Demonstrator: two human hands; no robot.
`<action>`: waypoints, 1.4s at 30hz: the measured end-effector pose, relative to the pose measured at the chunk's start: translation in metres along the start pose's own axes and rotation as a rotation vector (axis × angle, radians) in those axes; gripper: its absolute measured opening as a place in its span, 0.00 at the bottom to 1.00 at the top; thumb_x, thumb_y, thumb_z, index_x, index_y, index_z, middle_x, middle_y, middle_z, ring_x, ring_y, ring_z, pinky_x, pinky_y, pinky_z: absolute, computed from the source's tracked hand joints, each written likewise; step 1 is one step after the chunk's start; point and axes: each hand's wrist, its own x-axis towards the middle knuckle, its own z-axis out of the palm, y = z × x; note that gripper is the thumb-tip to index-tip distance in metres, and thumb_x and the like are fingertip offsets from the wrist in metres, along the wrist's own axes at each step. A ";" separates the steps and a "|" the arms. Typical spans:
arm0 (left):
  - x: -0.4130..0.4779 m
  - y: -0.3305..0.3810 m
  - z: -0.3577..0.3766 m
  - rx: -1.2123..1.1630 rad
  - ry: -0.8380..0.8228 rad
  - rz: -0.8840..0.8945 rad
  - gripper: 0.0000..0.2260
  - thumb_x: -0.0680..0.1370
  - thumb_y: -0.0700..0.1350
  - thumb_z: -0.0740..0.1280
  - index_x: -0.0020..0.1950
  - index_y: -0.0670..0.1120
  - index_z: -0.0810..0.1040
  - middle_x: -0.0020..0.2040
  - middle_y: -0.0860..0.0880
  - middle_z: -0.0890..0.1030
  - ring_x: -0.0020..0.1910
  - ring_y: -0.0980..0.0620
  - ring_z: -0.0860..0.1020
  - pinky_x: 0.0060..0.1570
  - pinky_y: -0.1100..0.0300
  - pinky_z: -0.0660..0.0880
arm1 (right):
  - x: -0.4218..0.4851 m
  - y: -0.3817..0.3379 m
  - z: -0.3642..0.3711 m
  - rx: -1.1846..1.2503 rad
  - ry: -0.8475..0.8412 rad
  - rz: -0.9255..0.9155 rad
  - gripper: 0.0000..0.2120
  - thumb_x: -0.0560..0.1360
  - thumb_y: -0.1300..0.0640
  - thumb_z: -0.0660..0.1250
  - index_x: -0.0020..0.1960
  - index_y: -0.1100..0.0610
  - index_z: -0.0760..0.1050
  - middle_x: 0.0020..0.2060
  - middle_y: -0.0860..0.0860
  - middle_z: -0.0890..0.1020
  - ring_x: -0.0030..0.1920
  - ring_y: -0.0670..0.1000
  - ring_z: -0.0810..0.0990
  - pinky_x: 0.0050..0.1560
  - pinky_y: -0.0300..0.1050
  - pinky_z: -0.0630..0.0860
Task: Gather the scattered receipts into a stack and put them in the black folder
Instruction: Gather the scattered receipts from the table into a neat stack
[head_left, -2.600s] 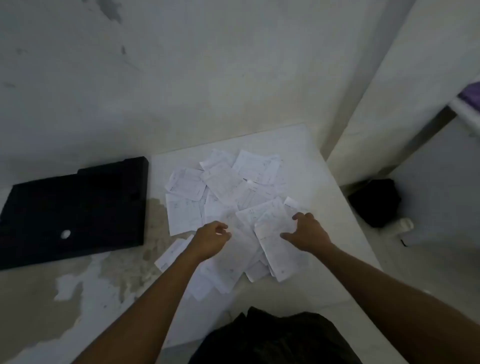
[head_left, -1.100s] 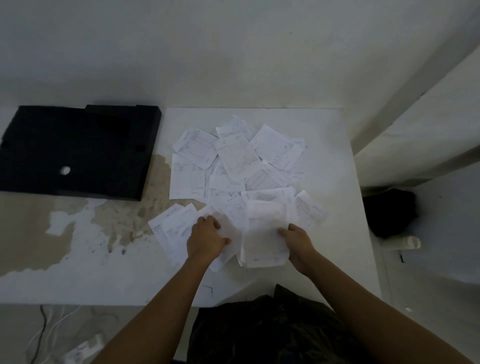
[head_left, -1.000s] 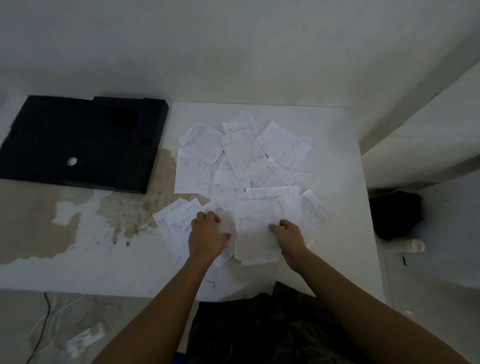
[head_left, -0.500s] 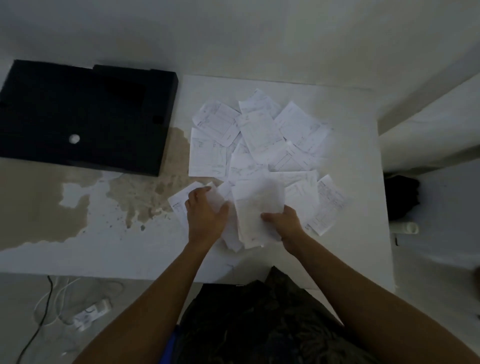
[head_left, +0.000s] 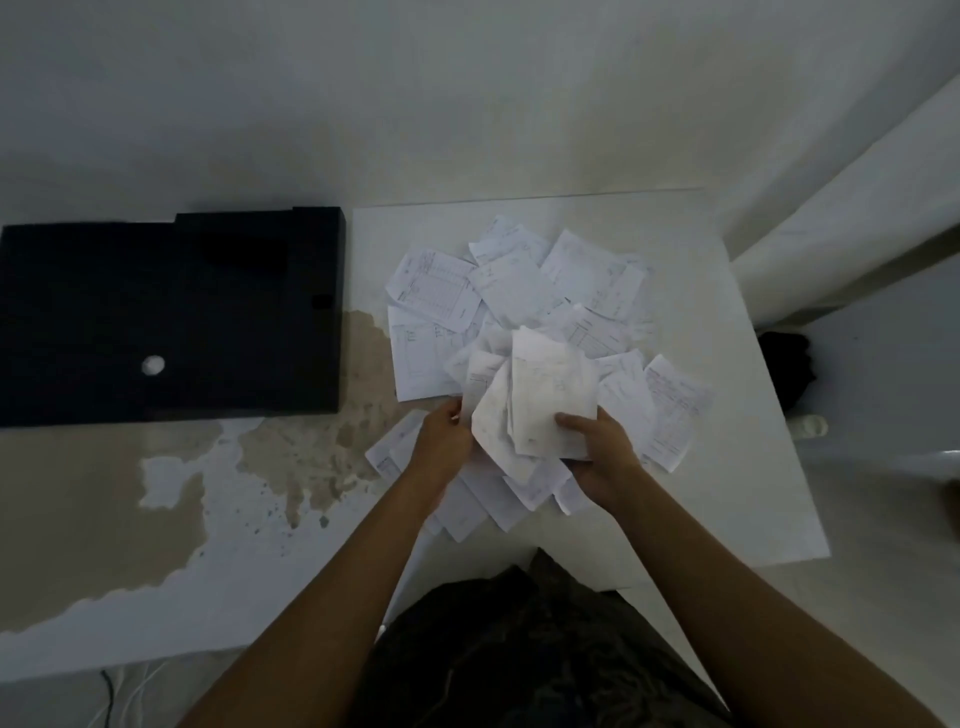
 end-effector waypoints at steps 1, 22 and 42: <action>-0.002 0.001 -0.003 0.005 -0.031 -0.001 0.15 0.74 0.53 0.67 0.60 0.51 0.79 0.56 0.50 0.82 0.54 0.51 0.80 0.58 0.50 0.77 | -0.003 0.004 0.001 -0.020 -0.020 -0.013 0.25 0.72 0.70 0.70 0.67 0.59 0.73 0.59 0.56 0.81 0.59 0.60 0.78 0.60 0.59 0.78; -0.015 -0.020 -0.039 -0.359 -0.001 -0.100 0.18 0.80 0.46 0.63 0.70 0.48 0.71 0.62 0.48 0.79 0.59 0.47 0.78 0.62 0.47 0.74 | -0.027 0.019 0.017 -0.492 0.027 -0.179 0.15 0.75 0.63 0.69 0.62 0.57 0.78 0.54 0.52 0.84 0.55 0.55 0.82 0.59 0.59 0.79; -0.024 -0.019 -0.027 -0.522 0.021 0.065 0.13 0.77 0.42 0.67 0.61 0.41 0.79 0.56 0.39 0.82 0.56 0.40 0.80 0.52 0.45 0.80 | -0.048 0.041 0.043 -0.564 -0.084 -0.294 0.19 0.71 0.57 0.75 0.61 0.55 0.77 0.54 0.48 0.83 0.54 0.49 0.81 0.52 0.46 0.80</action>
